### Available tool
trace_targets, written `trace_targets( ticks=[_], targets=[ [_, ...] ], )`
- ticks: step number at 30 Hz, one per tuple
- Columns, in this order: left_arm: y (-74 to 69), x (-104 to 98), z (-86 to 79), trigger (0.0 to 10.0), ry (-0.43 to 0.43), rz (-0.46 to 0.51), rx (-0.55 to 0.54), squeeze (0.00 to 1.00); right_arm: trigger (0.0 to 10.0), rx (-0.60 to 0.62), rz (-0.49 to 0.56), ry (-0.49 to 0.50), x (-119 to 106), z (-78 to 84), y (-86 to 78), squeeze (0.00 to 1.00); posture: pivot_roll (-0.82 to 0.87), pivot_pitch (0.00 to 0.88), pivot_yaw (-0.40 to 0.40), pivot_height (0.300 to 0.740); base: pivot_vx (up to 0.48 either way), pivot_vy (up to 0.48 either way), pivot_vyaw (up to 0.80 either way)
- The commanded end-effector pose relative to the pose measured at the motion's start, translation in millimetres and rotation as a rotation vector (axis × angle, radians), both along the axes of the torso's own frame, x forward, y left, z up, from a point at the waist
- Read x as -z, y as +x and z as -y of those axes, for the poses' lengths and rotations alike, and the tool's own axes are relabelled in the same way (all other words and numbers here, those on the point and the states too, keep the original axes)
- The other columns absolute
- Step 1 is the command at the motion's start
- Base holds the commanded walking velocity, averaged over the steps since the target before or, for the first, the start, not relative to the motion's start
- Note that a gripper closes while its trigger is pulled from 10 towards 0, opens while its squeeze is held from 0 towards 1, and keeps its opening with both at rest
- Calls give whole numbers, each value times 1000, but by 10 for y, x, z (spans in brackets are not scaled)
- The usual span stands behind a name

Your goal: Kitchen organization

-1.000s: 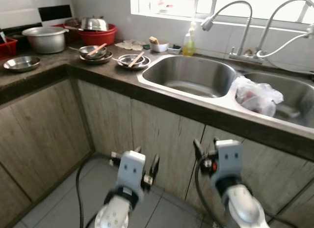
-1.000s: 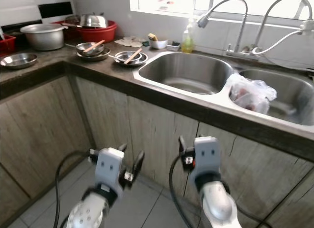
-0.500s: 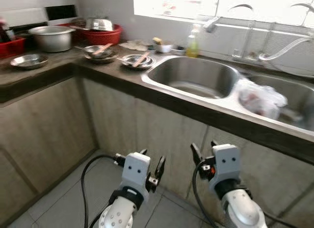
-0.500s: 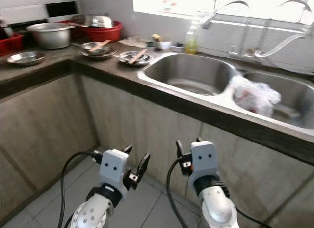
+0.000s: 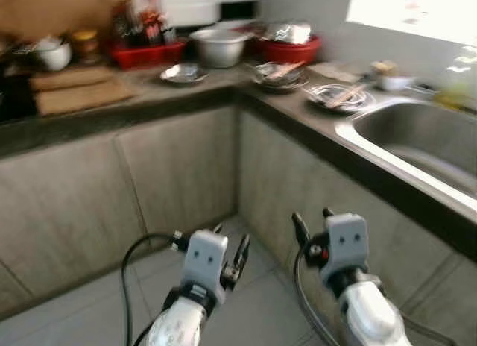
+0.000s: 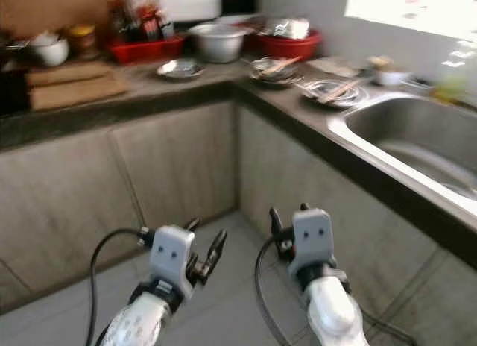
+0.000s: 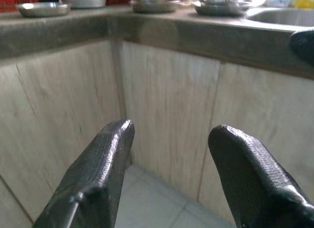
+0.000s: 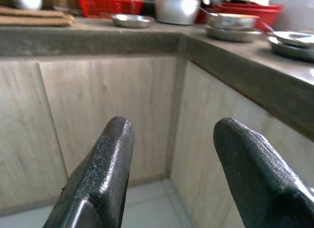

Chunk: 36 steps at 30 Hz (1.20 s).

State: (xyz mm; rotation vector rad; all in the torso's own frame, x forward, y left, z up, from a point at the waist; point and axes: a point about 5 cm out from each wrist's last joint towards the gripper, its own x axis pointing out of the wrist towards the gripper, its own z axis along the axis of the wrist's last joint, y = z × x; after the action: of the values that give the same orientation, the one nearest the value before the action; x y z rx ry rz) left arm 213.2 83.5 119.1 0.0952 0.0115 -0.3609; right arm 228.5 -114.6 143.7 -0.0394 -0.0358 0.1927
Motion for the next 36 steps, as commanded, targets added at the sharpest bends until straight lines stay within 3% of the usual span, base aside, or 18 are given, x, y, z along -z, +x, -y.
trace_targets(
  ticks=[1,4,14,21,36],
  targets=[
    [-32,-71,134,10000,-28,23,42,0,10000,36,-3,-14,10,102,-16,0,72,0,-47,740,420,0,788],
    [-18,-70,131,10000,-29,22,37,0,10000,46,-3,-15,11,104,-3,0,74,0,-49,740,421,0,781],
    [2,-78,121,10000,-27,26,35,0,10000,39,5,-5,-6,93,20,0,77,0,-44,740,433,0,0],
    [25,-88,113,10000,-24,31,32,0,10000,36,17,-4,-22,71,36,0,77,0,-41,740,434,0,772],
    [69,-118,109,10000,-27,45,23,0,10000,65,83,4,-210,135,256,0,82,0,-44,740,438,0,53]
  ],
)
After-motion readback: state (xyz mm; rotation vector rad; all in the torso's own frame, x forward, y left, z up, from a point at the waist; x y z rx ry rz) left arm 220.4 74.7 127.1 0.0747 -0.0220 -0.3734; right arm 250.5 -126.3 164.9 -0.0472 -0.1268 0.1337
